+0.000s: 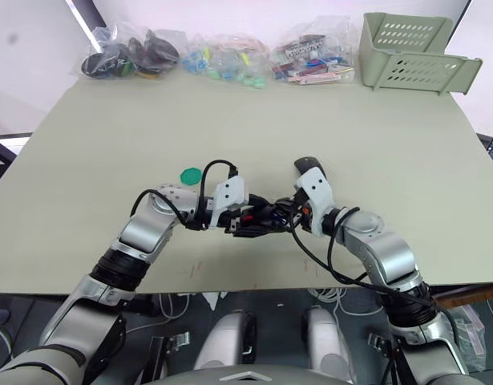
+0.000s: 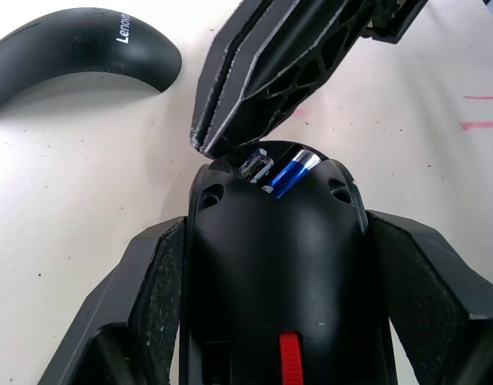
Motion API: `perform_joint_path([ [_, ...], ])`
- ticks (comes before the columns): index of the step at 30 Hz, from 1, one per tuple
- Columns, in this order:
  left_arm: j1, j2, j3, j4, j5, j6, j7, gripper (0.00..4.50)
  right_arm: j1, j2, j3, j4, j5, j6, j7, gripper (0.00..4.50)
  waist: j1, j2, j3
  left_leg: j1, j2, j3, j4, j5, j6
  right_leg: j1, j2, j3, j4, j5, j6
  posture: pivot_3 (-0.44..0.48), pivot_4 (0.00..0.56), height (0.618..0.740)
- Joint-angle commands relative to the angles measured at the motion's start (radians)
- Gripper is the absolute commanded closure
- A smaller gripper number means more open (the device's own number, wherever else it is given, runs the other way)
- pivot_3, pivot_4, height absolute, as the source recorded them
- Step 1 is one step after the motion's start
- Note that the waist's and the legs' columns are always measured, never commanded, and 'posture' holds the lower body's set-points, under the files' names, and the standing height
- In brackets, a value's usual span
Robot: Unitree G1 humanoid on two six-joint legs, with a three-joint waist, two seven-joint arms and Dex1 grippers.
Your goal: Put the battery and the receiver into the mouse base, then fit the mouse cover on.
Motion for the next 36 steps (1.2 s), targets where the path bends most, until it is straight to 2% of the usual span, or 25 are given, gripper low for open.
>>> perform_joint_path([
  [1, 0.009, 0.022, -0.01, 0.006, 0.032, 0.013, 0.002, 1.53, 0.01, 0.003, -0.017, -0.024, 0.006, -0.021, -0.004, 4.43, 0.0, 0.0, 0.0, 0.0, 0.0, 0.0, 0.0, 0.0, 0.0, 0.0, 0.0, 0.0, 0.0, 0.0, 0.0, 0.0, 0.15, 0.74],
  [16, -0.004, 0.015, -0.012, 0.032, 0.035, 0.002, 0.001, 1.53, 0.039, 0.011, -0.014, 0.014, -0.006, -0.031, -0.019, 4.43, 0.0, 0.0, 0.0, 0.0, 0.0, 0.0, 0.0, 0.0, 0.0, 0.0, 0.0, 0.0, 0.0, 0.0, 0.0, 0.0, 0.15, 0.74],
  [22, -0.011, 0.014, -0.013, 0.044, 0.037, -0.004, 0.001, 1.53, 0.048, 0.005, 0.025, 0.03, -0.04, -0.045, -0.023, 4.43, 0.001, 0.0, 0.0, 0.001, 0.0, 0.0, 0.0, 0.0, 0.0, 0.0, 0.0, 0.0, 0.0, 0.0, 0.0, 0.0, 0.15, 0.74],
  [27, -0.014, 0.011, -0.015, 0.054, 0.038, -0.011, 0.006, 1.53, 0.064, -0.002, 0.079, 0.044, -0.09, -0.073, -0.017, 4.43, 0.001, 0.0, 0.0, 0.005, 0.0, 0.0, 0.0, 0.0, 0.0, 0.005, 0.0, 0.0, 0.0, 0.0, 0.0, 0.0, 0.15, 0.74],
  [32, -0.015, 0.006, -0.018, 0.063, 0.038, -0.017, 0.013, 1.53, 0.089, -0.007, 0.116, 0.062, -0.129, -0.1, -0.013, 4.43, 0.0, 0.0, -0.002, 0.016, 0.0, 0.0, -0.003, 0.0, 0.0, 0.016, 0.0, -0.001, -0.005, -0.001, 0.0, 0.0, 0.15, 0.74],
  [36, -0.013, 0.004, -0.018, 0.063, 0.037, -0.018, 0.017, 1.53, 0.11, -0.005, 0.124, 0.08, -0.148, -0.113, -0.014, 4.43, 0.0, -0.001, -0.005, 0.017, 0.001, -0.001, -0.004, 0.0, 0.0, 0.018, 0.001, -0.002, -0.007, -0.001, 0.0, 0.0, 0.15, 0.74],
])
